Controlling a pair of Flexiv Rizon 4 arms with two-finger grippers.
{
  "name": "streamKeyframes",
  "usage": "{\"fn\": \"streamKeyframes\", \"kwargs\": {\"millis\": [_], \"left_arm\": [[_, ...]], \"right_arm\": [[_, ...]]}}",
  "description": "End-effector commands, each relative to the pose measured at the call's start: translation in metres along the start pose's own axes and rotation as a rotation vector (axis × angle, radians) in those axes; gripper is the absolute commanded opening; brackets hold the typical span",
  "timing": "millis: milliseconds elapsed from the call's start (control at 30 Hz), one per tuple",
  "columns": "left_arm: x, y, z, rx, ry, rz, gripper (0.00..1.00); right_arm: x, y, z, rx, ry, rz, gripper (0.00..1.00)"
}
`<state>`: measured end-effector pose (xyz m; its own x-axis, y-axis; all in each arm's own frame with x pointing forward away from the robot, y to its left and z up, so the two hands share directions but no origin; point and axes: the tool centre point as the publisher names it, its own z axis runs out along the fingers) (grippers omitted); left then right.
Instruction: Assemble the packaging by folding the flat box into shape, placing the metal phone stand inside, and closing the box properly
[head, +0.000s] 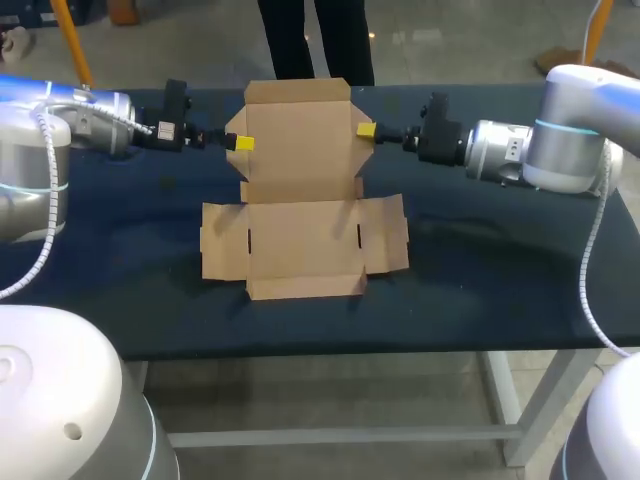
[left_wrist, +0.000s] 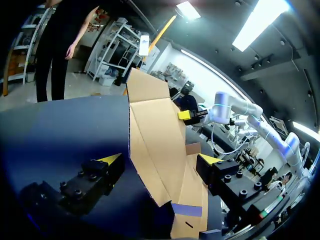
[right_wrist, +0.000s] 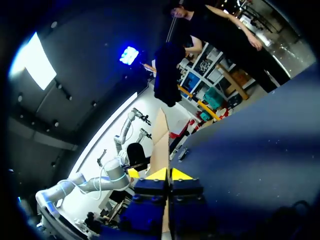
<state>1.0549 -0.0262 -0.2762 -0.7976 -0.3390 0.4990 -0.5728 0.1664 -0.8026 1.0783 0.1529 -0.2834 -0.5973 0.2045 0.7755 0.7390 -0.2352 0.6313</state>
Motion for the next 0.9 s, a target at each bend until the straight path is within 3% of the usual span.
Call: {"fn": "streamKeyframes", "kwargs": {"millis": [33, 900], "left_arm": [[-0.009, 0.001, -0.001, -0.001, 0.039, 0.001, 1.0], [0.003, -0.004, 0.027, -0.012, 0.126, 0.029, 1.0]], "right_arm": [[-0.003, 0.0, 0.0, -0.001, 0.011, -0.001, 0.0], [0.002, 0.007, 0.006, -0.023, 0.038, -0.04, 0.0]]}}
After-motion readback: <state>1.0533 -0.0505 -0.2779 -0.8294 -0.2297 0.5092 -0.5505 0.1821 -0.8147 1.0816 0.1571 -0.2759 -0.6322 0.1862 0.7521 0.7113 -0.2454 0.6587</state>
